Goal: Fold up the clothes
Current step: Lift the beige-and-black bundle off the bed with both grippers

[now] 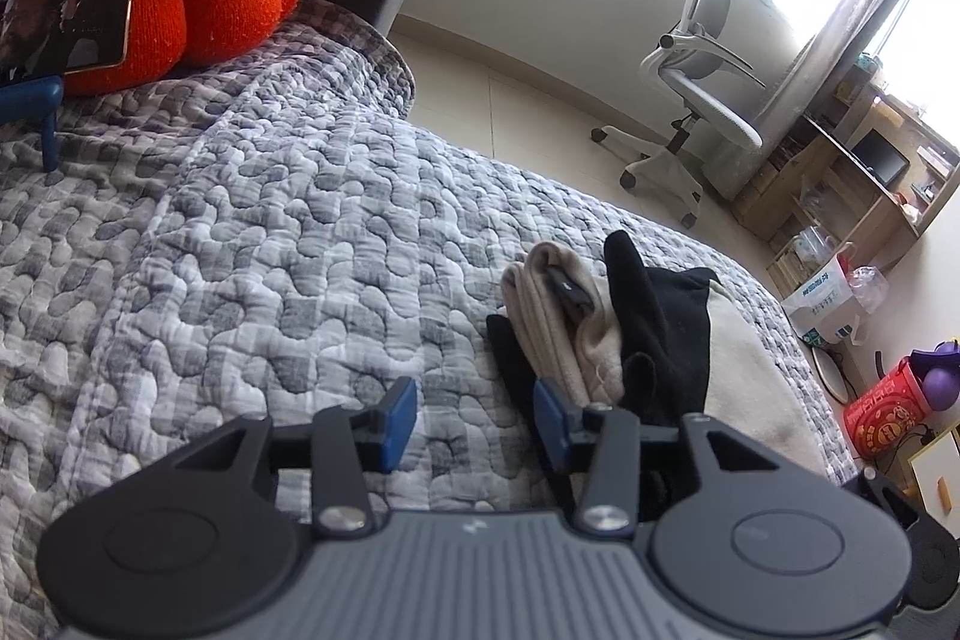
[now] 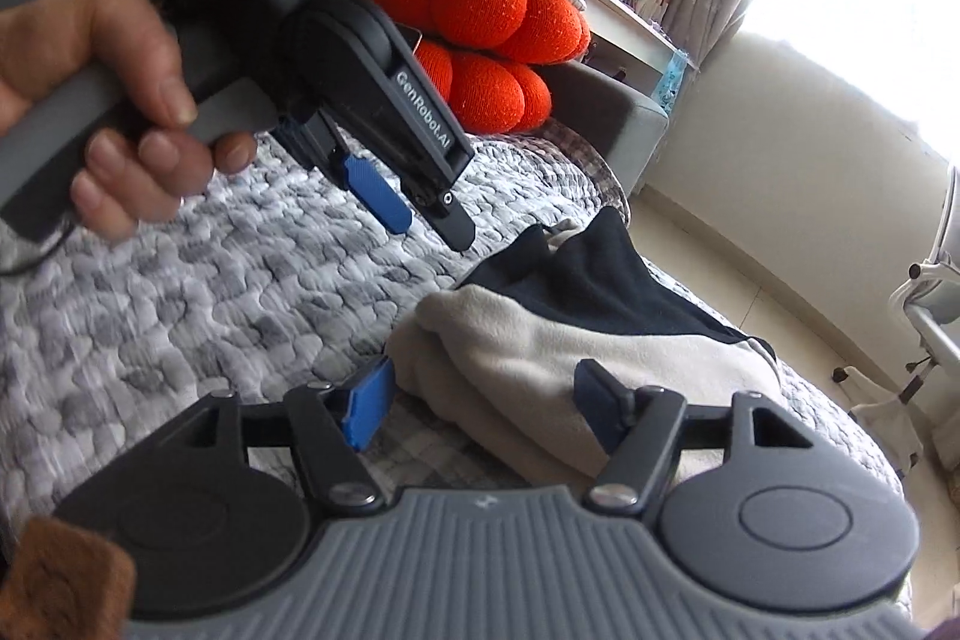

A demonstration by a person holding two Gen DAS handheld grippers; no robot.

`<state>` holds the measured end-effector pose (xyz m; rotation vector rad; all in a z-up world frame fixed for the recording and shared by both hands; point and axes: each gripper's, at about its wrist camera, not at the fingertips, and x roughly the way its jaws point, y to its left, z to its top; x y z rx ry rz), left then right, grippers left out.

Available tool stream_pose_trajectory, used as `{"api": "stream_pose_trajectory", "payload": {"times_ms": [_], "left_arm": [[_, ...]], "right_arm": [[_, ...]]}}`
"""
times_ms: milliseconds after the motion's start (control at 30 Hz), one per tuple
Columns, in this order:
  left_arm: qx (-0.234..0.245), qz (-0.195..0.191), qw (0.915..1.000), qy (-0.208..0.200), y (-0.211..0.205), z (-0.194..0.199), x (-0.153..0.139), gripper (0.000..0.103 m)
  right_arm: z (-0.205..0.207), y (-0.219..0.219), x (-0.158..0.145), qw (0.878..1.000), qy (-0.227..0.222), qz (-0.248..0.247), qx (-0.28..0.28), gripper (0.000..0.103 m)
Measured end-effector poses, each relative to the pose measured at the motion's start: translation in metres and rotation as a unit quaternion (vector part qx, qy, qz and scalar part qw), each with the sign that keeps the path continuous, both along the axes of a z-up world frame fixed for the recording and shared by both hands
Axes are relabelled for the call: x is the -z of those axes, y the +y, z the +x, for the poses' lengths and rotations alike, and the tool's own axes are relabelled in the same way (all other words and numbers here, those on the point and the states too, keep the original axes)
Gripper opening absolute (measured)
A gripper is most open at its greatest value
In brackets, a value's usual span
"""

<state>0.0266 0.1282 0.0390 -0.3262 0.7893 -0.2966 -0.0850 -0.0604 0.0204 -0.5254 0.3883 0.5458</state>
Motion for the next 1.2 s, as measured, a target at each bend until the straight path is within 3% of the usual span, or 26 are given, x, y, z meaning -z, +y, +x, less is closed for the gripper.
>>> {"api": "stream_pose_trajectory", "payload": {"times_ms": [133, 400, 600, 667, 700, 833, 1067, 1200], "left_arm": [[-0.004, -0.006, 0.9999, 0.01, 0.001, 0.002, 0.003, 0.044], [-0.006, 0.006, 0.9998, 0.019, -0.002, 0.004, 0.006, 0.047], [-0.007, -0.006, 0.9996, 0.026, 0.001, 0.005, 0.007, 0.051], [-0.007, -0.008, 0.9996, 0.027, 0.002, 0.005, 0.007, 0.051], [-0.007, -0.009, 0.9995, 0.028, 0.002, 0.006, 0.008, 0.052], [-0.005, -0.019, 0.9993, 0.031, 0.001, 0.006, 0.009, 0.059], [-0.011, -0.05, 0.998, 0.038, 0.005, 0.006, 0.009, 0.069], [-0.023, -0.086, 0.9949, 0.046, 0.013, 0.006, 0.011, 0.072]], "right_arm": [[-0.005, 0.013, 0.009, 0.998, -0.025, -0.049, -0.016, 0.075], [0.005, 0.027, 0.017, 0.997, -0.043, -0.066, -0.023, 0.079], [0.013, 0.036, 0.02, 0.997, -0.057, -0.055, -0.018, 0.08], [0.015, 0.034, 0.019, 0.998, -0.053, -0.037, -0.014, 0.074], [0.017, 0.032, 0.018, 0.998, -0.051, -0.03, -0.011, 0.062], [0.021, 0.024, 0.01, 0.999, -0.042, 0.001, -0.001, 0.049], [0.027, 0.016, -0.003, 0.998, -0.024, 0.056, 0.014, 0.046], [0.029, 0.021, -0.004, 0.998, -0.021, 0.053, 0.018, 0.049]]}}
